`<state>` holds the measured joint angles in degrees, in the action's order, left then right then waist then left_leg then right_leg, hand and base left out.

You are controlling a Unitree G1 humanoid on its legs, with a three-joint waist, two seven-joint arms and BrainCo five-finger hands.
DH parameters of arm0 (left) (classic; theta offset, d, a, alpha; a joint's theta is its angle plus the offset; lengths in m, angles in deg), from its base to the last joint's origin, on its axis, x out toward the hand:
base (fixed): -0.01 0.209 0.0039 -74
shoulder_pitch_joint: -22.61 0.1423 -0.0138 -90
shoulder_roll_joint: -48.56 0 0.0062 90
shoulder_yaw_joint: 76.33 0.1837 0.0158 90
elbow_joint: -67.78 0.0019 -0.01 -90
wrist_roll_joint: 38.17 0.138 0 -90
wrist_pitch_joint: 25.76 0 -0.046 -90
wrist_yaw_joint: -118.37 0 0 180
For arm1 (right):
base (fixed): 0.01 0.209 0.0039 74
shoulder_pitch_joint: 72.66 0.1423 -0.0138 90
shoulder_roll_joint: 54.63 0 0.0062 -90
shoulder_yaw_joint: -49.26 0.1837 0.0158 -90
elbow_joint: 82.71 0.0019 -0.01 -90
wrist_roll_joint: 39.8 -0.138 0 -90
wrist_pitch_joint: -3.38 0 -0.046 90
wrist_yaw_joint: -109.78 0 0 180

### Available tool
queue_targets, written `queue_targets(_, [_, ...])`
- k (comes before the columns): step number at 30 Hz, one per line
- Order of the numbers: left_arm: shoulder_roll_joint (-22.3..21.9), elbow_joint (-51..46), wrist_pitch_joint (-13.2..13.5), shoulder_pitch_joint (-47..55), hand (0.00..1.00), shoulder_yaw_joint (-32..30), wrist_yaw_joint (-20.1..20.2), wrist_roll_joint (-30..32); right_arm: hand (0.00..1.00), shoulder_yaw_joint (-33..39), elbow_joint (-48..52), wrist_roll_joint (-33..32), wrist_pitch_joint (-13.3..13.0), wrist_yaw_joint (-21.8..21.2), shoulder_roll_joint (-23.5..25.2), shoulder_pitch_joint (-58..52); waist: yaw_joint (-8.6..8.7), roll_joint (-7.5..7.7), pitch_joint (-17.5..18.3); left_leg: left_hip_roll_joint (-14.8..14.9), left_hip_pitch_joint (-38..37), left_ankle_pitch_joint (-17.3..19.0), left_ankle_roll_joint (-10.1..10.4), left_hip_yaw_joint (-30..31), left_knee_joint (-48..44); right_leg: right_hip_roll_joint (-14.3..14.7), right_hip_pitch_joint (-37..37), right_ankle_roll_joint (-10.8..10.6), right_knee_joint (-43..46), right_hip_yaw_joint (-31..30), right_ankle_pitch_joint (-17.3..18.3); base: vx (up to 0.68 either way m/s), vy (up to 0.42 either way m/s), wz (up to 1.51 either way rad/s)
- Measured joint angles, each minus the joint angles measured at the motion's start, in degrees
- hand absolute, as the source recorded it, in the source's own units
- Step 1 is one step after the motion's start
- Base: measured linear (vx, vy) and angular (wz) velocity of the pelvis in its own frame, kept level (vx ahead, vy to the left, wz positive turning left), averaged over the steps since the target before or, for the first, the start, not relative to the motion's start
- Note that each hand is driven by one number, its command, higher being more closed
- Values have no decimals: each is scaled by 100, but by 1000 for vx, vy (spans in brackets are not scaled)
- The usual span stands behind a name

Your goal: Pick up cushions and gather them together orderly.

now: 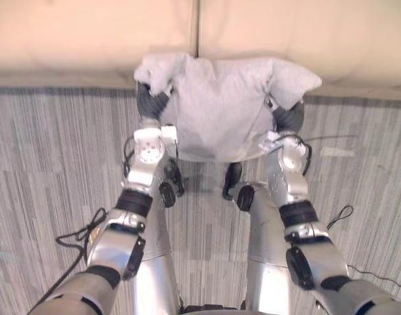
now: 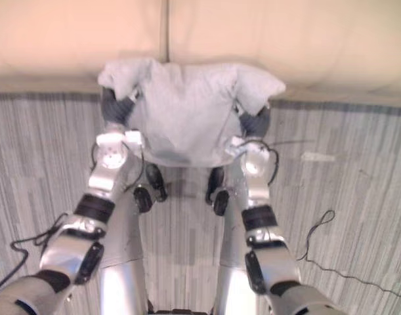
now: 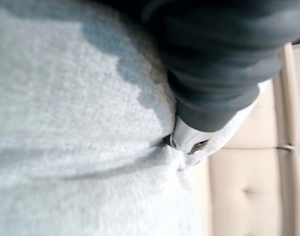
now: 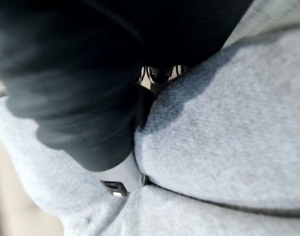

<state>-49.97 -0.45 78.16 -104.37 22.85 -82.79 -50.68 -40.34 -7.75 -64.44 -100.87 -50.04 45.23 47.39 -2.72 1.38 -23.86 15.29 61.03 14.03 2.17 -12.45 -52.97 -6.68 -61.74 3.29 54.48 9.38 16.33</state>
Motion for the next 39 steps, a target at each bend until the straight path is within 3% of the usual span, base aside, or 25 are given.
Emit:
queue_targets(3, [-234,-688,117,914,100,191,1,6,100,-102,829,361,-136,0,12,-942,51,2,335,-140,-1013,-36,63,-138,668,-20,945,-71,-569,13,5,110,-20,4])
queue_targets(5, [-305,-1134,242,1457,100,302,12,13,100,-128,1371,796,-165,-3,33,-1480,53,8,343,-217,-1803,-55,95,-216,1079,-17,1707,-164,-935,13,-1,169,14,-2])
queue_targets(7, [-340,-1621,330,2151,100,448,28,14,100,-261,1944,1144,-192,-32,43,-2154,54,12,690,-306,-2442,-66,109,-302,1494,-11,2319,-246,-1360,23,-31,169,41,-5])
queue_targets(12, [-319,-2350,452,3300,100,462,241,112,100,-517,2589,1532,-253,-453,66,-3183,24,5,1174,-353,-3680,-37,104,-604,2215,114,3527,-549,-2324,-73,-217,192,82,-23])
queue_targets(16, [-300,-2391,456,3741,100,456,399,119,100,-523,2432,1597,-274,-679,150,-3507,18,12,1349,-417,-4061,159,91,-697,2260,105,3848,-611,-2373,-214,-235,109,86,-17])
queue_targets(21, [-234,-2148,372,4022,100,454,530,120,100,-527,1510,1793,-213,-737,117,-3480,51,10,1348,-481,-4545,517,51,-875,2094,-84,3664,-817,-1272,-267,-364,34,68,-20])
queue_targets(23, [-208,-2109,313,4020,100,454,544,124,100,-527,1256,1787,-140,-824,95,-3459,61,7,1346,-539,-4746,573,-41,-881,2344,-131,3596,-699,-1154,-243,-514,57,13,-18])
queue_targets(25, [-111,-2089,314,4024,100,461,551,125,100,-553,1112,1770,-98,-919,50,-3449,51,5,1360,-611,-4958,485,-71,-843,2767,71,3555,-682,-1970,-253,-324,82,9,-35])
queue_targets(27, [-20,-2080,318,3967,100,462,602,125,100,-556,1088,1745,-97,-1013,-43,-3451,130,32,1386,-775,-5120,356,-2,-727,3179,283,3575,-734,-3433,-514,-913,161,-33,1])
queue_targets(28, [-27,-1991,320,3957,100,504,643,125,100,-547,1037,1724,-97,-1032,-121,-3453,282,-11,1414,-869,-5199,297,59,-507,3371,380,3743,-587,-3929,-723,-1720,234,-72,27])
queue_targets(29, [-53,-1881,319,3957,100,614,649,125,100,-522,972,1718,-95,-1032,-238,-3449,298,-159,1503,-861,-5216,273,108,-276,3522,490,3846,-411,-4071,-711,-1759,295,-47,5])
queue_targets(30, [-16,-1856,316,3949,100,668,686,124,100,-503,969,1690,-92,-1033,-293,-3433,214,-186,1536,-866,-5317,145,301,-170,3686,521,3734,-259,-3813,-756,-1670,341,-56,-17])
queue_targets(31, [-21,-1765,312,3946,100,682,735,122,100,-482,963,1610,-78,-1034,-298,-3450,248,-196,1542,-893,-5483,59,400,-84,3838,501,3678,-214,-3456,-728,-1410,340,-60,-2])
queue_targets(32, [-41,-1684,307,3952,100,703,771,123,100,-481,961,1553,-60,-1034,-295,-3501,288,-206,1553,-875,-5545,4,472,-11,3777,486,3752,-178,-3329,-670,-1267,403,-147,48])
queue_targets(33, [-138,-1559,303,3988,100,704,809,110,100,-475,1008,1525,-41,-1039,-303,-3644,296,-214,1553,-637,-5317,-31,526,209,2683,537,4260,-74,-3486,-446,-1102,313,-135,49])
queue_targets(35, [-200,-1568,304,4035,100,698,877,107,100,-474,1226,1512,-5,-1042,-310,-3813,209,-237,1544,-335,-4936,-158,388,160,1434,616,4642,9,-3649,-337,-1049,268,-98,26])
queue_targets(36, [-215,-1645,306,4106,100,695,921,99,100,-476,1521,1507,9,-1043,-299,-4000,72,-234,1558,-22,-4601,-189,283,-56,553,665,4946,101,-3744,-325,-989,262,-31,4])
queue_targets(37, [-220,-1778,306,4195,100,694,941,90,100,-476,1795,1501,8,-1048,-304,-4117,-8,-233,1612,192,-4384,-138,191,-269,180,659,5094,127,-3842,-323,-971,246,-5,-4])
queue_targets(39, [-260,-2052,308,4316,100,691,1025,-7,100,-441,2157,1496,2,-1048,-323,-4158,-82,-270,1705,388,-4119,-67,54,-630,469,566,5240,69,-4053,-320,-935,210,67,-5])
